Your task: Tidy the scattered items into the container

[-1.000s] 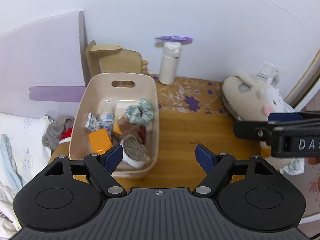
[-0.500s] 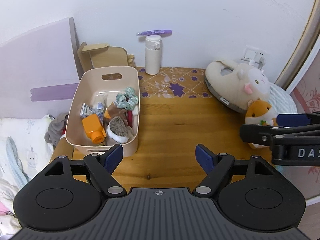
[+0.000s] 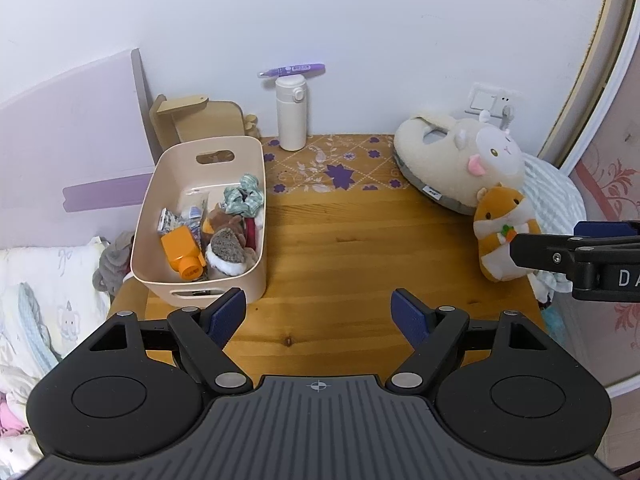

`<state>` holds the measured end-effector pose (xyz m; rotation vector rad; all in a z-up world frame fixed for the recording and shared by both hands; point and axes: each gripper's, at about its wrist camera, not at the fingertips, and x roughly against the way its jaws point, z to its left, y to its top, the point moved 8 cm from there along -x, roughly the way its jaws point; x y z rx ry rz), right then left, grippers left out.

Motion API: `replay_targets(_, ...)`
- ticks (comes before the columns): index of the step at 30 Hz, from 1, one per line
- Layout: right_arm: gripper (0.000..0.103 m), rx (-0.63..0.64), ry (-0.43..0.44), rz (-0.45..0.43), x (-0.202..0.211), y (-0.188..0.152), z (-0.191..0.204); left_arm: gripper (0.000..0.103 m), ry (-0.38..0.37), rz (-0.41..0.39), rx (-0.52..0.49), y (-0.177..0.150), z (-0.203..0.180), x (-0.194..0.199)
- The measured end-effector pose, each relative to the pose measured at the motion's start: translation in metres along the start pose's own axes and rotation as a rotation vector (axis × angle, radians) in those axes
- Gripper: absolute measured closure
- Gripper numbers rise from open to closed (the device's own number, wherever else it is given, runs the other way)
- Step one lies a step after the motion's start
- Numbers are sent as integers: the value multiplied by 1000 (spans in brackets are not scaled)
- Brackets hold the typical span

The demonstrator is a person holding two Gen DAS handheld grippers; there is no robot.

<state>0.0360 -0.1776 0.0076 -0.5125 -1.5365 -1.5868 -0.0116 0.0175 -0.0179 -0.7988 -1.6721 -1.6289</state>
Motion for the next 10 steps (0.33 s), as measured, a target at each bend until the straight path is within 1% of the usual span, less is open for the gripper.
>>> replay_targets(6, 12, -3, 13, 5, 3, -5, 3, 22, -9, 0, -8, -1, 1, 1)
replay_targets(10, 12, 2, 18, 1, 4, -4, 7, 22, -7, -17, -1, -2, 2, 12)
